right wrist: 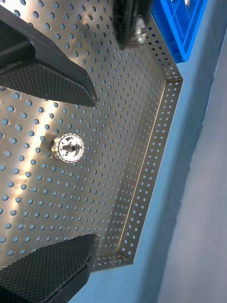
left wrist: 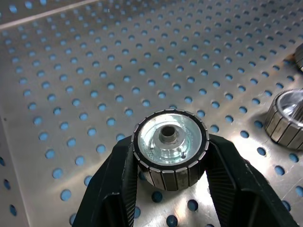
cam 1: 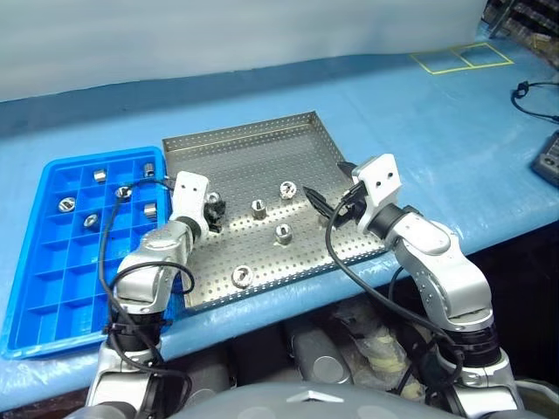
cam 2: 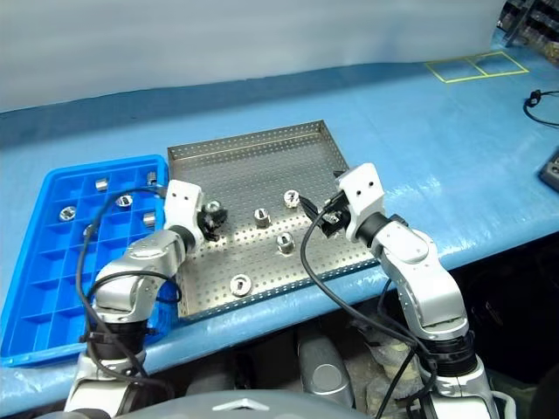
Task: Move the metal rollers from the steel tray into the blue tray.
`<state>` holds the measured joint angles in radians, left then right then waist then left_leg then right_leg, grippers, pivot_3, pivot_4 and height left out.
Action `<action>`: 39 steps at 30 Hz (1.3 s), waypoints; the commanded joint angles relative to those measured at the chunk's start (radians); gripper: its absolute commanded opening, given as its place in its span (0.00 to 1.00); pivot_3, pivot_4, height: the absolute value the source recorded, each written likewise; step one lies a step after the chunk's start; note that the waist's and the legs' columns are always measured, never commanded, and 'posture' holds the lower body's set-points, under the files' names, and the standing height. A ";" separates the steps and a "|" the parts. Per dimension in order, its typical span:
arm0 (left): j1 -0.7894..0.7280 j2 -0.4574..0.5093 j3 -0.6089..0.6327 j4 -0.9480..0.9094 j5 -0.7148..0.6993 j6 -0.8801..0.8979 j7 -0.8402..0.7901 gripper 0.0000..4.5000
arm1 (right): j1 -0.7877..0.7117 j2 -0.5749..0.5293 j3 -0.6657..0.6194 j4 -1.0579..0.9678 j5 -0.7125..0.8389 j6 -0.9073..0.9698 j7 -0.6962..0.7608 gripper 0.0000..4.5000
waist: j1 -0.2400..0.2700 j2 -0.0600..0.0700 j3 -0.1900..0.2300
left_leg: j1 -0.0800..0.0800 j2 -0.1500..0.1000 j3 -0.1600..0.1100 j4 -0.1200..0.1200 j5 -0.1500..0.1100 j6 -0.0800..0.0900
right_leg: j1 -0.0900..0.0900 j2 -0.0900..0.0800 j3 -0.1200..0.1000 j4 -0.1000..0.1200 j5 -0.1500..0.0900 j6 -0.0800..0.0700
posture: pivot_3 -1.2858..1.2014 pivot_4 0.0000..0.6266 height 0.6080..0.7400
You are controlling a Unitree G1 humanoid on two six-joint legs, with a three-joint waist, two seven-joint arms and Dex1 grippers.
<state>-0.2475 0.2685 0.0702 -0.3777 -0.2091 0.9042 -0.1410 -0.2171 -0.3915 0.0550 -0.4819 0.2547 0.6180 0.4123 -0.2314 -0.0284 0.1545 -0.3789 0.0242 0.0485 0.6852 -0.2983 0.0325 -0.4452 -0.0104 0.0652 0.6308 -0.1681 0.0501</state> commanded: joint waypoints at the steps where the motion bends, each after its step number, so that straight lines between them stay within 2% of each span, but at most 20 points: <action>1: 0.029 0.039 0.120 -0.139 -0.012 -0.009 0.008 0.44 | -0.026 0.008 0.009 -0.009 0.007 -0.028 0.015 1.00 | 0.001 0.000 0.000 | 0.000 0.000 0.000 0.000 0.000 0.000 | 0.000 0.000 0.000 0.000 0.000 0.000 | 0.45 0.24 1.00; 5: 0.098 0.076 0.226 -0.262 -0.006 0.075 0.034 0.44 | -0.057 0.025 0.072 0.010 0.024 -0.027 0.068 1.00 | 0.009 0.000 0.000 | 0.000 0.001 0.000 0.000 0.000 0.000 | 0.000 0.001 0.000 0.000 0.000 0.000 | 0.47 0.24 1.00; 9: 0.216 0.094 0.293 -0.413 0.011 0.183 0.056 0.44 | -0.104 0.056 0.115 0.048 0.034 -0.035 0.108 1.00 | 0.051 -0.001 0.000 | 0.000 0.001 0.000 0.000 0.000 0.000 | 0.000 0.000 -0.001 0.000 0.000 0.000 | 0.52 0.24 1.00; 14: 0.332 0.060 0.340 -0.583 0.032 0.305 0.093 0.44 | -0.164 0.081 0.146 0.140 0.027 -0.063 0.145 1.00 | 0.143 -0.003 0.000 | 0.000 0.001 -0.001 0.000 0.000 0.000 | 0.000 0.000 -0.002 -0.001 0.000 -0.001 | 0.56 0.24 1.00; 19: 0.402 -0.023 0.453 -0.666 0.097 0.338 0.161 0.44 | -0.222 0.108 0.185 0.219 0.026 -0.095 0.198 1.00 | 0.224 -0.003 0.000 | 0.000 0.001 0.000 0.000 0.000 0.000 | 0.000 0.000 -0.004 -0.001 -0.002 -0.004 | 0.60 0.24 1.00; 25: 0.403 -0.073 0.500 -0.669 0.140 0.314 0.201 0.44 | -0.262 0.132 0.220 0.261 0.031 -0.122 0.253 1.00 | 0.286 -0.004 0.000 | 0.000 0.001 -0.002 0.000 0.001 -0.002 | 0.002 -0.001 -0.008 -0.001 -0.005 -0.010 | 0.62 0.24 1.00; 29: 0.327 -0.047 0.455 -0.625 0.150 0.306 0.200 0.44 | -0.276 0.146 0.230 0.282 0.024 -0.135 0.265 1.00 | 0.307 -0.004 -0.001 | 0.000 0.001 -0.004 0.000 0.001 -0.002 | 0.003 -0.001 -0.010 -0.001 -0.005 -0.010 | 0.62 0.24 1.00; 33: 0.250 -0.031 0.429 -0.547 0.167 0.296 0.218 0.44 | -0.270 0.144 0.225 0.273 0.019 -0.137 0.262 1.00 | 0.308 -0.004 -0.001 | 0.000 0.001 -0.007 0.000 0.003 -0.005 | 0.004 0.000 -0.013 -0.001 -0.005 -0.012 | 0.61 0.24 1.00; 39: 0.223 -0.039 0.397 -0.379 0.214 0.207 0.250 0.44 | -0.244 0.124 0.209 0.242 0.018 -0.125 0.241 1.00 | 0.299 -0.004 -0.001 | 0.000 0.000 -0.009 -0.001 0.004 -0.007 | 0.004 0.000 -0.018 -0.001 -0.006 -0.016 | 0.59 0.24 1.00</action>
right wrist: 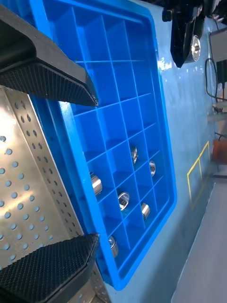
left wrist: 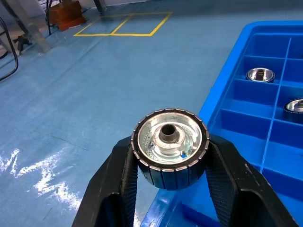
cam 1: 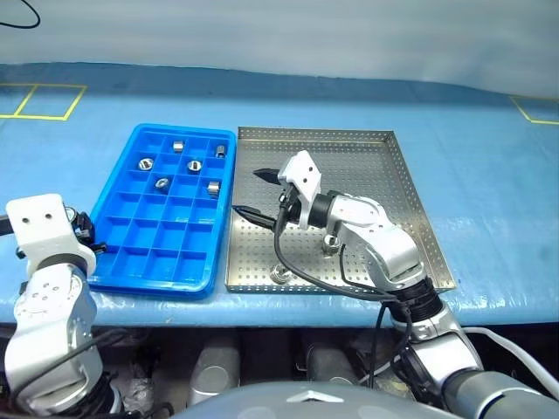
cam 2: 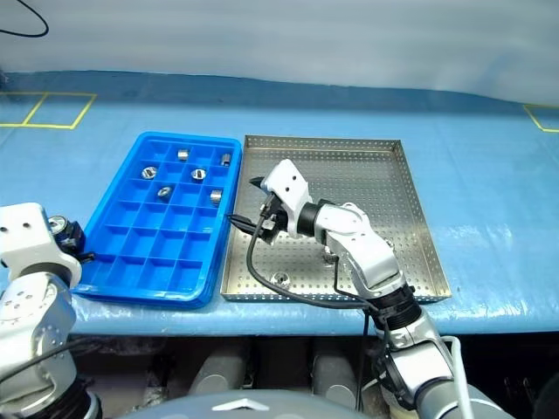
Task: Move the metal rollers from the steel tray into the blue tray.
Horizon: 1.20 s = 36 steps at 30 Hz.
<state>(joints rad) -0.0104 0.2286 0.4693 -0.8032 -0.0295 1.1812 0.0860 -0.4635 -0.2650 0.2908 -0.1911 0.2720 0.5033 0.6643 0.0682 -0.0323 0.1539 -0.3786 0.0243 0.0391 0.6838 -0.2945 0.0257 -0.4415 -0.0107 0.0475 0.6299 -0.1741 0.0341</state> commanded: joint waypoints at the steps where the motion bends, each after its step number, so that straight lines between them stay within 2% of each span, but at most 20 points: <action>1: -0.023 -0.005 0.000 0.073 0.035 -0.090 0.025 0.44 | 0.005 -0.004 -0.028 -0.052 0.001 -0.009 -0.014 1.00 | -0.001 0.000 0.000 | 0.000 0.000 -0.001 0.000 0.000 0.000 | 0.000 0.000 -0.001 0.000 0.000 0.000 | 0.59 0.24 1.00; 19: -0.174 0.000 -0.069 0.331 0.063 -0.216 0.047 0.44 | 0.024 -0.020 -0.031 -0.075 0.001 -0.005 -0.046 1.00 | -0.026 0.000 0.000 | -0.001 0.001 -0.005 0.000 0.001 -0.001 | 0.001 -0.001 -0.004 0.000 0.000 0.000 | 0.57 0.24 1.00; 33: -0.171 0.012 -0.114 0.347 0.051 -0.230 -0.010 0.44 | 0.040 -0.025 -0.037 -0.093 -0.004 -0.008 -0.059 1.00 | -0.031 0.000 0.000 | -0.002 0.002 -0.005 0.000 0.001 -0.001 | 0.000 -0.001 -0.004 0.000 0.001 0.001 | 0.57 0.24 1.00; 36: -0.172 0.013 -0.117 0.351 0.059 -0.230 -0.007 0.61 | 0.039 -0.023 -0.038 -0.093 -0.005 -0.014 -0.057 1.00 | -0.031 0.000 0.000 | -0.002 0.002 -0.005 0.000 0.001 -0.001 | 0.000 -0.001 -0.005 0.000 0.001 0.001 | 0.57 0.24 1.00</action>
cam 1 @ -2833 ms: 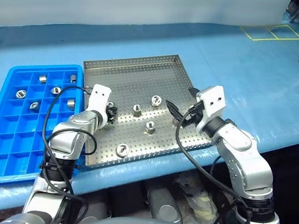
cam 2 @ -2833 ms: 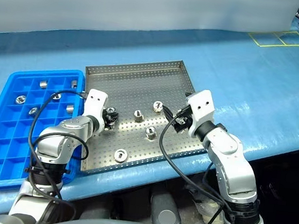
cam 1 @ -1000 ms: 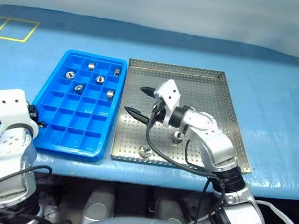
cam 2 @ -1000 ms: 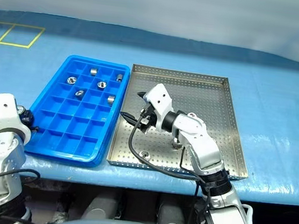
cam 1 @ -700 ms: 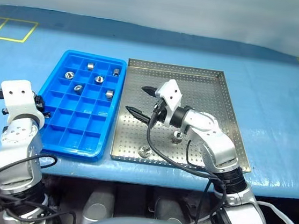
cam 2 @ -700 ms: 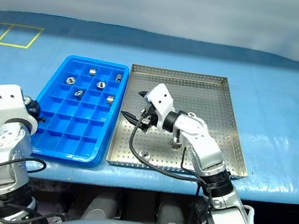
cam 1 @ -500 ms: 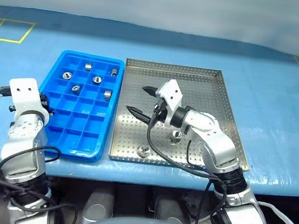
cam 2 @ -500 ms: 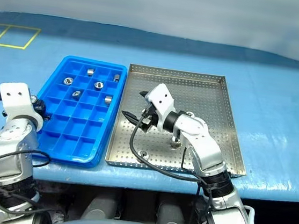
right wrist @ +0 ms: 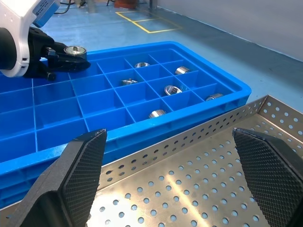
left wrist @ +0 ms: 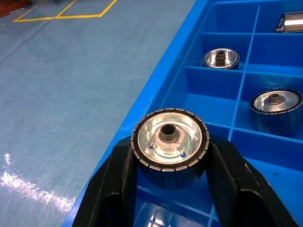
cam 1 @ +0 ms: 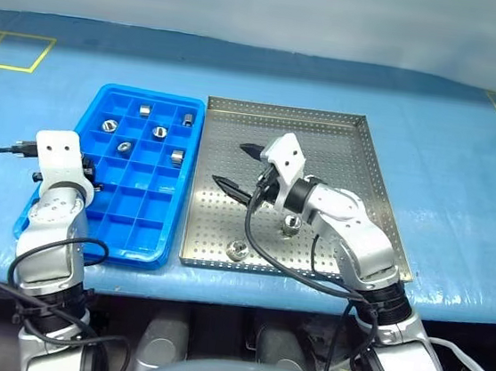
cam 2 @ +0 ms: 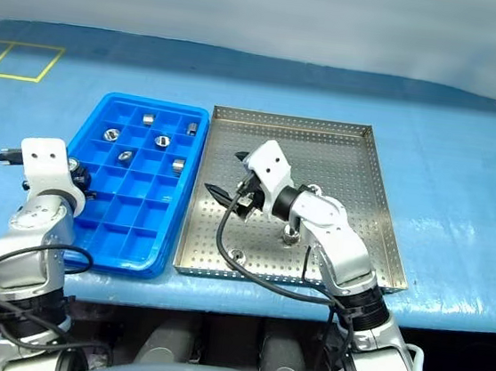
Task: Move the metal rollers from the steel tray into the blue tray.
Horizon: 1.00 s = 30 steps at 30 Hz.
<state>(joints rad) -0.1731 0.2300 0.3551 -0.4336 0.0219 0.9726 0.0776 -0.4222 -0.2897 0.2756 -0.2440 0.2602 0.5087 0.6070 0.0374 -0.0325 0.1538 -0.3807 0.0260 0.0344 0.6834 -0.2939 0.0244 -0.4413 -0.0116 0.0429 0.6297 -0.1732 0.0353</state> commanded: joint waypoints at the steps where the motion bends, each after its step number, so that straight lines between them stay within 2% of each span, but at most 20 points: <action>1: -0.013 0.007 -0.001 -0.017 0.010 -0.018 0.009 0.67 | -0.002 0.003 -0.023 -0.040 0.006 -0.021 0.001 1.00 | 0.000 0.000 0.000 | 0.000 0.000 0.000 0.000 0.000 0.000 | 0.000 0.000 0.000 0.000 0.000 0.000 | 0.57 0.24 1.00; 3: -0.020 -0.008 0.010 -0.016 0.009 -0.019 0.022 0.79 | -0.002 0.004 -0.024 -0.042 0.006 -0.023 0.001 1.00 | 0.000 0.000 0.000 | 0.000 0.000 0.000 0.000 0.000 0.000 | 0.000 0.000 0.000 0.000 0.000 0.000 | 0.57 0.24 1.00; 9: -0.021 -0.020 0.029 -0.069 -0.002 -0.038 0.025 0.79 | 0.001 0.004 -0.028 -0.045 0.003 -0.024 -0.002 1.00 | 0.000 0.000 0.000 | 0.000 0.000 0.000 0.000 0.000 0.000 | 0.000 0.000 0.000 0.000 0.000 0.000 | 0.56 0.24 1.00; 14: -0.042 -0.088 -0.004 -0.174 -0.150 -0.144 -0.094 0.79 | 0.013 0.001 -0.044 -0.067 -0.010 -0.029 -0.026 1.00 | 0.004 0.000 0.000 | -0.001 0.001 -0.001 0.000 0.000 0.000 | 0.000 -0.001 -0.001 0.000 0.000 0.000 | 0.56 0.24 1.00; 15: -0.042 -0.094 -0.020 -0.183 -0.189 -0.148 -0.133 0.79 | 0.012 -0.001 -0.049 -0.068 -0.013 -0.030 -0.030 1.00 | 0.002 0.000 0.000 | -0.001 0.001 -0.001 0.000 0.000 0.000 | 0.000 -0.002 -0.001 0.000 0.000 -0.001 | 0.53 0.24 1.00; 17: -0.043 -0.069 -0.107 -0.219 -0.288 -0.116 -0.262 0.79 | 0.027 -0.020 -0.070 -0.098 -0.020 -0.026 -0.045 1.00 | -0.001 0.000 0.000 | -0.001 0.000 0.000 0.001 0.000 0.000 | 0.000 -0.003 0.000 0.000 -0.001 -0.002 | 0.52 0.24 1.00; 19: -0.050 -0.021 -0.186 -0.227 -0.324 -0.092 -0.337 0.79 | 0.051 -0.040 -0.090 -0.134 -0.024 -0.017 -0.059 1.00 | -0.008 0.000 0.000 | -0.001 -0.001 0.000 0.001 -0.001 0.001 | 0.000 -0.003 0.000 -0.001 -0.001 -0.002 | 0.50 0.24 1.00; 25: -0.070 0.174 -0.403 -0.132 -0.282 -0.171 -0.499 0.79 | 0.140 -0.082 -0.152 -0.238 -0.032 0.017 -0.117 1.00 | -0.076 0.001 0.000 | -0.001 -0.003 0.002 0.001 -0.001 0.002 | -0.001 0.000 0.003 -0.001 -0.001 -0.001 | 0.44 0.24 1.00; 30: -0.088 0.238 -0.464 -0.055 -0.292 -0.237 -0.589 0.79 | 0.204 -0.101 -0.198 -0.304 -0.041 0.045 -0.170 1.00 | -0.139 0.001 0.000 | -0.001 -0.001 0.004 0.001 -0.001 0.002 | -0.002 0.002 0.005 -0.001 -0.001 -0.001 | 0.41 0.24 1.00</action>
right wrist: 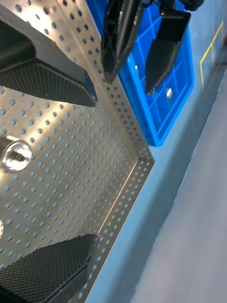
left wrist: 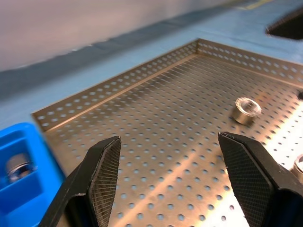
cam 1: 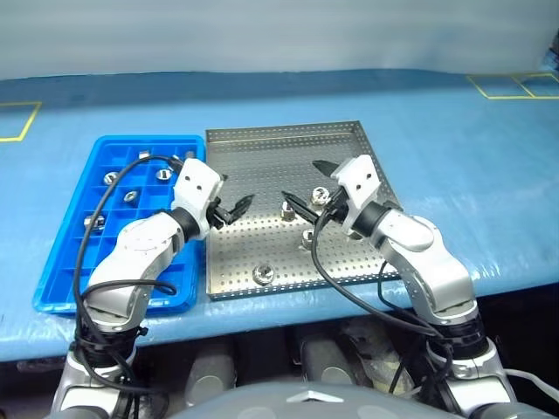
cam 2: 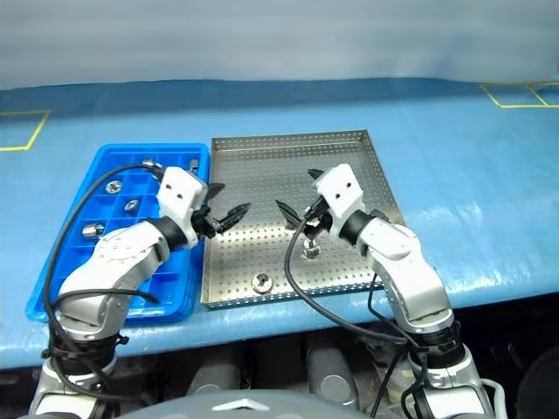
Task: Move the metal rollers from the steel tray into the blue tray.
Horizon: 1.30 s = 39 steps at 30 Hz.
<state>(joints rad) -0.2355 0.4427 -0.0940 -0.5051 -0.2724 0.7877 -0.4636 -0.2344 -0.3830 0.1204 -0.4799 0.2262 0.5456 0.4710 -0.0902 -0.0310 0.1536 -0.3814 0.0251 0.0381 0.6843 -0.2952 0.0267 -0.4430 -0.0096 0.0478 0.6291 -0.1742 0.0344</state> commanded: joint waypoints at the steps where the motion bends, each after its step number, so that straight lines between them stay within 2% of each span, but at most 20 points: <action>1: -0.031 0.033 -0.018 0.030 0.002 -0.059 -0.061 0.79 | 0.024 -0.010 -0.048 -0.077 -0.009 0.012 -0.041 1.00 | -0.020 0.000 0.000 | 0.000 0.000 0.000 0.000 0.000 0.000 | 0.000 0.000 0.001 0.000 0.000 0.000 | 0.41 0.24 1.00; 7: -0.049 0.101 -0.020 0.048 -0.031 -0.065 -0.152 0.79 | 0.057 -0.009 -0.063 -0.114 -0.011 0.028 -0.075 1.00 | -0.089 0.000 0.000 | 0.000 0.001 0.001 0.000 0.000 0.000 | 0.000 0.000 0.004 0.000 0.001 0.006 | 0.39 0.24 1.00; 12: 0.006 0.242 -0.031 -0.004 -0.064 -0.069 -0.296 0.79 | 0.070 0.005 -0.057 -0.119 -0.012 0.023 -0.095 1.00 | -0.147 0.000 0.000 | 0.000 0.002 0.001 0.000 -0.001 0.001 | 0.000 0.000 0.006 0.000 0.001 0.012 | 0.39 0.24 1.00; 16: 0.041 0.318 -0.030 -0.029 -0.069 -0.066 -0.347 0.79 | 0.072 0.011 -0.054 -0.118 -0.012 0.020 -0.102 1.00 | -0.172 0.001 0.000 | 0.001 0.002 0.001 0.000 -0.001 0.001 | -0.001 0.000 0.006 0.000 0.001 0.013 | 0.39 0.24 1.00; 23: 0.113 0.387 -0.044 -0.088 -0.089 -0.071 -0.413 0.79 | 0.068 0.013 -0.050 -0.111 -0.009 0.015 -0.100 1.00 | -0.192 0.001 0.001 | 0.001 0.002 0.001 -0.001 -0.001 0.001 | -0.001 0.000 0.007 0.000 0.001 0.013 | 0.39 0.24 1.00; 32: 0.176 0.459 -0.056 -0.139 -0.062 -0.070 -0.420 0.79 | 0.066 0.010 -0.051 -0.111 -0.005 0.018 -0.094 1.00 | -0.193 0.001 0.001 | 0.001 0.002 0.001 -0.001 -0.001 0.001 | -0.001 0.000 0.007 0.001 0.000 0.013 | 0.40 0.24 1.00; 39: 0.168 0.467 -0.123 -0.119 -0.002 -0.097 -0.409 0.79 | 0.055 0.015 -0.041 -0.105 -0.003 0.018 -0.092 1.00 | -0.191 0.001 0.001 | 0.001 0.001 0.002 -0.001 -0.001 0.001 | -0.002 0.000 0.008 0.000 0.000 0.013 | 0.40 0.24 1.00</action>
<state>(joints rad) -0.0603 0.9039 -0.2123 -0.6076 -0.2897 0.7114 -0.8730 -0.1646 -0.3702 0.0898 -0.5598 0.2158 0.5767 0.3749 -0.2816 -0.0297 0.1544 -0.3806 0.0263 0.0403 0.6834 -0.2960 0.0281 -0.4446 -0.0100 0.0555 0.6296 -0.1737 0.0474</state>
